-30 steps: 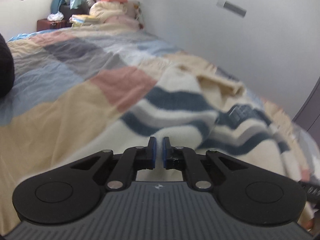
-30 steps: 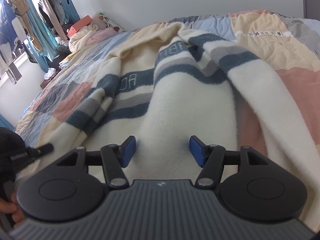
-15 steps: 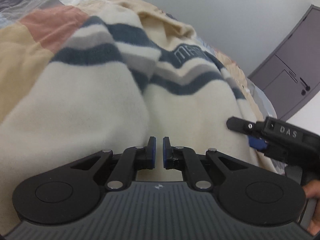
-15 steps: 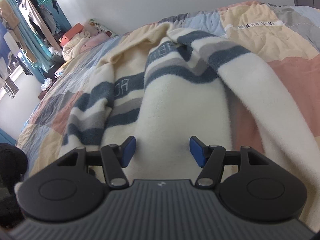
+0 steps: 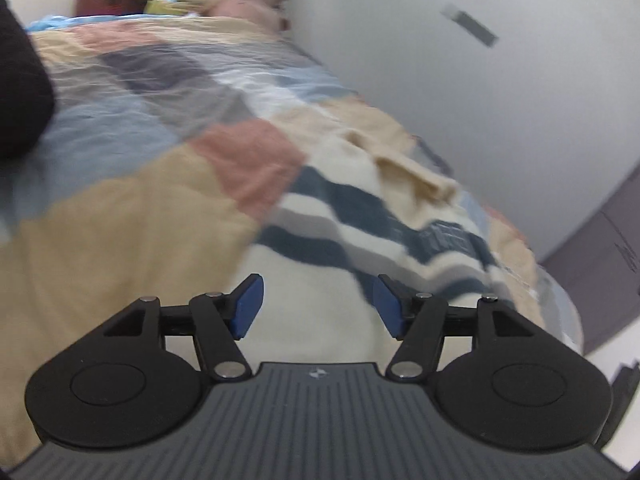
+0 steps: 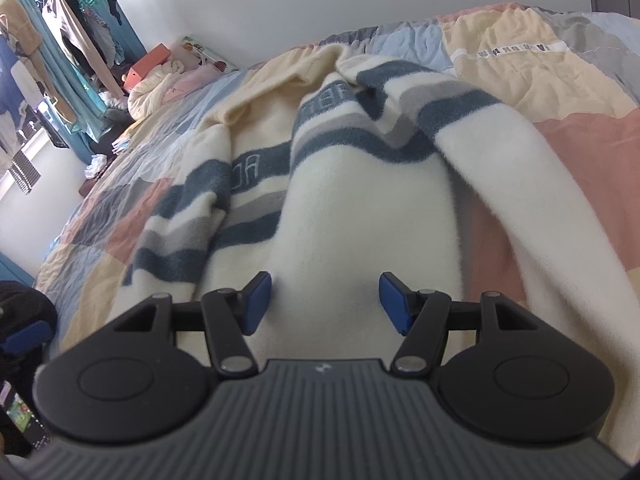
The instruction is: Fold large clothes
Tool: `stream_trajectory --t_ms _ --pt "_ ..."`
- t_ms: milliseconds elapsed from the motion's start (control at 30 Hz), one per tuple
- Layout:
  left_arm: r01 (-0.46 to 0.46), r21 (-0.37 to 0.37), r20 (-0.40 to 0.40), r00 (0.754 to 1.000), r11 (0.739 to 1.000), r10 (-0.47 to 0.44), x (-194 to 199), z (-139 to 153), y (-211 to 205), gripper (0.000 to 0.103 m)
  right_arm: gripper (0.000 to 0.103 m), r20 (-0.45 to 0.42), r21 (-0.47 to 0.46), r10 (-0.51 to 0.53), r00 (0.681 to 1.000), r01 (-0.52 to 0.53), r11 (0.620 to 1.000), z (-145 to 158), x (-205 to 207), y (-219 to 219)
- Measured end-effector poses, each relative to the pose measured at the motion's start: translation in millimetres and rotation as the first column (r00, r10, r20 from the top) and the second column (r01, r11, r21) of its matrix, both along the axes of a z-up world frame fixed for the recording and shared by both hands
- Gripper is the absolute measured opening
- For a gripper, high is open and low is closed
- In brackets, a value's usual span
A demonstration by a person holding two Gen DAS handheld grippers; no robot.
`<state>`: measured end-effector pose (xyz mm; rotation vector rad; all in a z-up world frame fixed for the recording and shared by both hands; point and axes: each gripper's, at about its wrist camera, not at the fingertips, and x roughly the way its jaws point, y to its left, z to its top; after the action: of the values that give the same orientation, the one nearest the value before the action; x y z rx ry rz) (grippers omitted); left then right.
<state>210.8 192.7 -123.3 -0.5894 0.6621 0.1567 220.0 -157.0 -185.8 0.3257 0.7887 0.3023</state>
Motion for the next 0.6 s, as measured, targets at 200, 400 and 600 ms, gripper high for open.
stream_trajectory --t_ms 200,400,600 --pt "-0.11 -0.045 -0.202 0.974 0.993 0.099 4.8 -34.6 31.5 0.069 0.062 0.024 -0.037 0.011 1.0 -0.01 0.999 -1.1 0.4 1.5" --pt "-0.162 -0.012 -0.28 0.948 0.987 0.153 6.7 -57.1 37.5 0.069 0.062 0.016 -0.021 0.014 1.0 -0.013 1.0 -3.5 1.8 -0.6" --pt "-0.147 -0.03 -0.319 0.939 0.989 0.13 7.7 -62.1 38.5 0.076 0.062 0.002 -0.008 0.011 1.0 -0.011 1.0 -5.5 3.0 -0.8"
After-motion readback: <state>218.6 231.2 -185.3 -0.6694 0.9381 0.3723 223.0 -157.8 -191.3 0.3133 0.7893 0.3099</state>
